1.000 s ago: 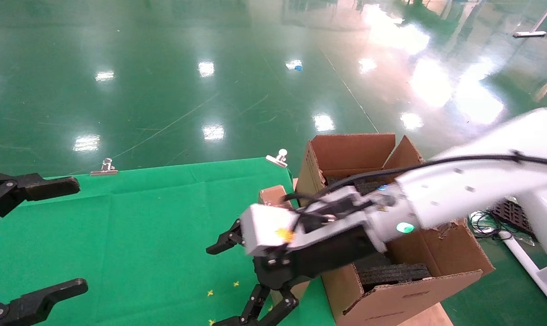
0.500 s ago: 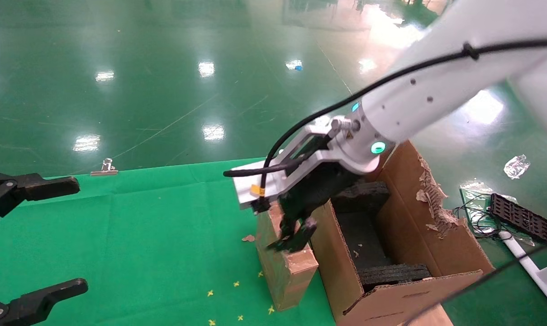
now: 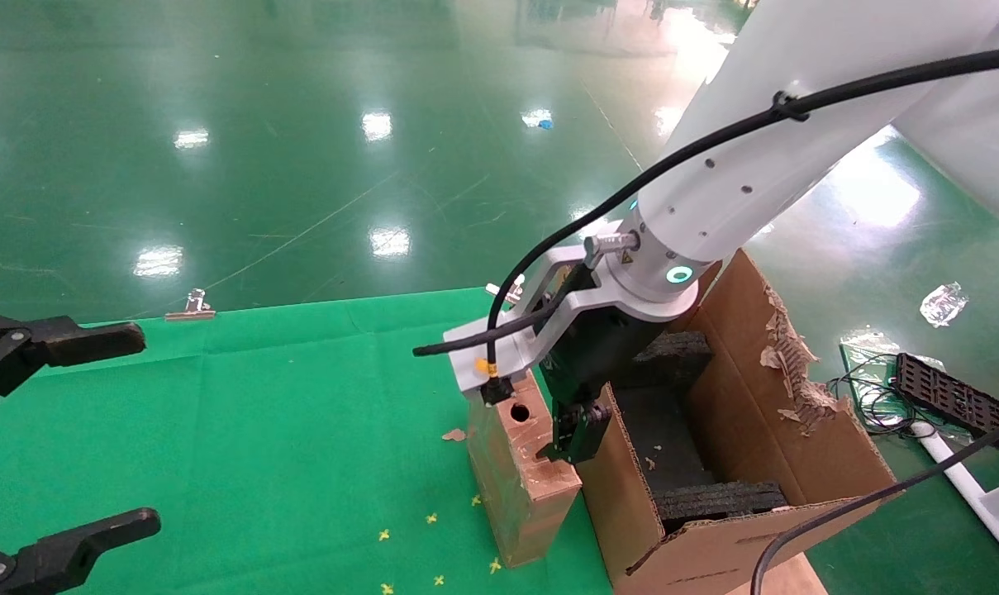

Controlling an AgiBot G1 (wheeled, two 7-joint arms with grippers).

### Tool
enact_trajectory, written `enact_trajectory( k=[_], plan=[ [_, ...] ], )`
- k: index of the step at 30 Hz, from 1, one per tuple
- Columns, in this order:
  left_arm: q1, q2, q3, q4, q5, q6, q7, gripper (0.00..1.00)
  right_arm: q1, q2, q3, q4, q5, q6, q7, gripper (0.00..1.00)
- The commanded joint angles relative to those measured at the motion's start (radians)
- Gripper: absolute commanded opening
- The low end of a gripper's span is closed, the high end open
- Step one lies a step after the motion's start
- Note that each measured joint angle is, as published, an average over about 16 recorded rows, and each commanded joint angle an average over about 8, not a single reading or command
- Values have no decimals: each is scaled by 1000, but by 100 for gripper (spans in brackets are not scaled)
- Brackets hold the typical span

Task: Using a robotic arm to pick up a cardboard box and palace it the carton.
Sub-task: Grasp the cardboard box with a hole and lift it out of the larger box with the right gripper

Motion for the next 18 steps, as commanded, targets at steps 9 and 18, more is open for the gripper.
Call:
enact_trajectory(
  k=[9,18],
  plan=[
    [0,0,1,0,0,0,0,100,38,0,-47,-31,2,7,145,100],
    [0,-1,1,0,-1,-1,1,100,50,-50,-111,-309,87,-30,559,100]
  ],
)
